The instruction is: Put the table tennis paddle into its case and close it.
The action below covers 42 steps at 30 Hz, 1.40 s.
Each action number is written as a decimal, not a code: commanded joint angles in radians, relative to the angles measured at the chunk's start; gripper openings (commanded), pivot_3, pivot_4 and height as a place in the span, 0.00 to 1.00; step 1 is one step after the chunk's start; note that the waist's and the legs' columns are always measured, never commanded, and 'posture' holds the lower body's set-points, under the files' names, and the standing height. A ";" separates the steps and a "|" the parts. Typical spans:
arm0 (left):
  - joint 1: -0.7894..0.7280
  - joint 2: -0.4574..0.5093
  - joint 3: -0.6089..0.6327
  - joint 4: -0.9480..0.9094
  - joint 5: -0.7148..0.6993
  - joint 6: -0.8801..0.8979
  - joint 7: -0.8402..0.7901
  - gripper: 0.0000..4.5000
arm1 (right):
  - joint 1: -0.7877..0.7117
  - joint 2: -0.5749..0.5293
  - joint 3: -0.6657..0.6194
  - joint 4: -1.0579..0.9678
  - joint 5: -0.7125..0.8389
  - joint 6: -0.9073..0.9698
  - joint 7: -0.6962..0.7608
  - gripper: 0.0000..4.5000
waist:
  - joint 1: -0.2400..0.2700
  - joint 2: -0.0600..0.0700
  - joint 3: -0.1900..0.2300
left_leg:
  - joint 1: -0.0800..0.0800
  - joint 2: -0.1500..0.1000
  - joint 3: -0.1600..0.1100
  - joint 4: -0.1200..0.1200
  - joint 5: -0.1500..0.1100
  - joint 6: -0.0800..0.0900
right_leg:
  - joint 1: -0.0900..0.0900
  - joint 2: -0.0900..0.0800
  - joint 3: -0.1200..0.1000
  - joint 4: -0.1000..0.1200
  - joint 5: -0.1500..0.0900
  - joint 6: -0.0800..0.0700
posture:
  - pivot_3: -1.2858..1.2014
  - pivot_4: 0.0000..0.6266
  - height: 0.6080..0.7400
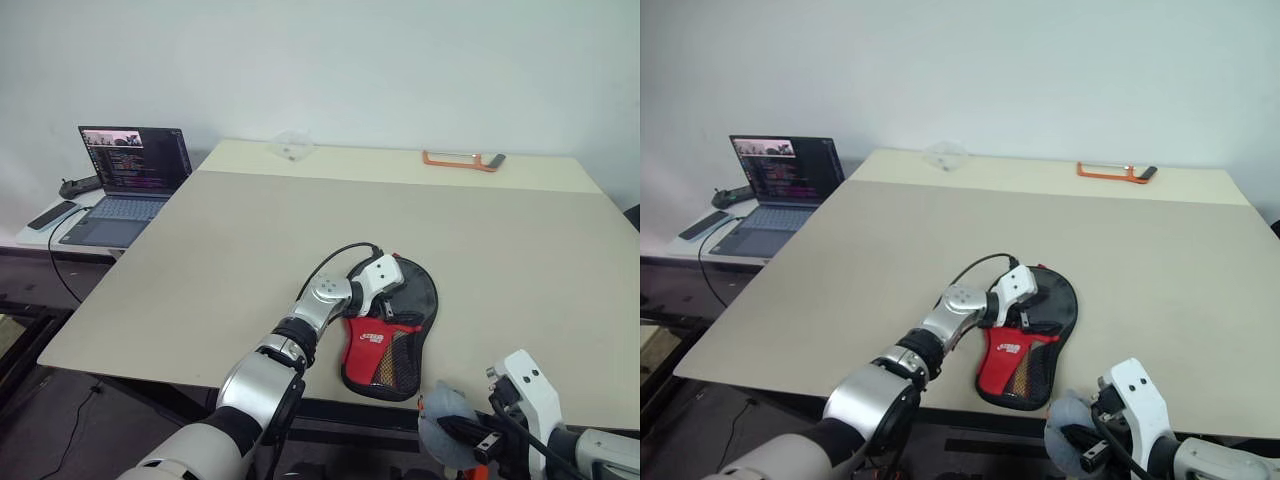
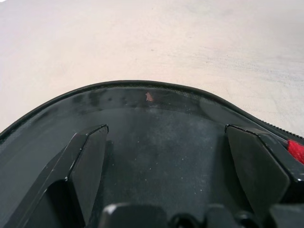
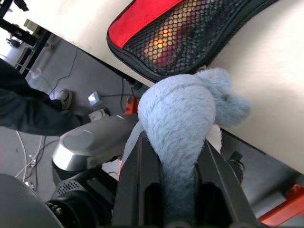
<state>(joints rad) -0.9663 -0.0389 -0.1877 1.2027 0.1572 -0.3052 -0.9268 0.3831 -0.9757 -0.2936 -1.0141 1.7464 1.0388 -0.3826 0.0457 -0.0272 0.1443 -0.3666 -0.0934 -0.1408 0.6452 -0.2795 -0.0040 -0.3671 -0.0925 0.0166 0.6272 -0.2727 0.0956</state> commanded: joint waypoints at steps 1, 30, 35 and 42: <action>0.055 -0.006 -0.052 0.083 0.060 0.024 0.002 0.96 | 0.006 -0.022 0.031 -0.033 -0.016 -0.082 -0.055 0.13 | 0.005 0.000 0.000 | 0.000 0.000 0.000 0.000 0.000 0.000 | 0.000 0.000 0.000 0.000 0.000 0.000 | 0.52 0.24 1.00; 0.187 0.156 0.053 -0.184 -0.119 0.054 -0.055 0.96 | -0.512 -0.042 0.262 0.425 -0.654 -0.273 0.469 1.00 | -0.049 0.001 -0.001 | 0.001 0.003 0.004 -0.001 0.000 0.000 | 0.000 0.001 0.003 0.001 0.000 0.000 | 0.52 0.24 1.00; 0.213 0.208 0.100 -0.349 -0.192 0.150 -0.054 0.96 | -0.588 0.120 0.333 0.620 -0.942 -0.449 0.593 1.00 | -0.048 0.004 0.003 | -0.002 0.002 0.003 -0.002 0.001 -0.001 | -0.005 0.003 0.004 0.004 0.001 -0.002 | 0.52 0.24 1.00; 0.273 0.326 0.185 -0.626 -0.276 0.280 0.008 0.96 | -0.724 0.312 0.352 0.937 -1.166 -0.672 0.799 1.00 | -0.052 0.005 0.011 | -0.018 0.000 0.006 0.001 0.003 -0.006 | -0.022 0.001 0.006 0.005 0.004 -0.007 | 0.52 0.24 1.00</action>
<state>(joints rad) -0.6927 0.2605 -0.0502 0.6753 -0.0794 -0.0526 -0.9457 -0.3082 -0.6800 0.0747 -0.1180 0.6195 0.4376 0.3637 -0.0061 -0.0227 0.1551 -0.3850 -0.0930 -0.1354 0.6455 -0.2764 -0.0100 -0.3903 -0.0913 0.0226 0.6325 -0.2688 0.0882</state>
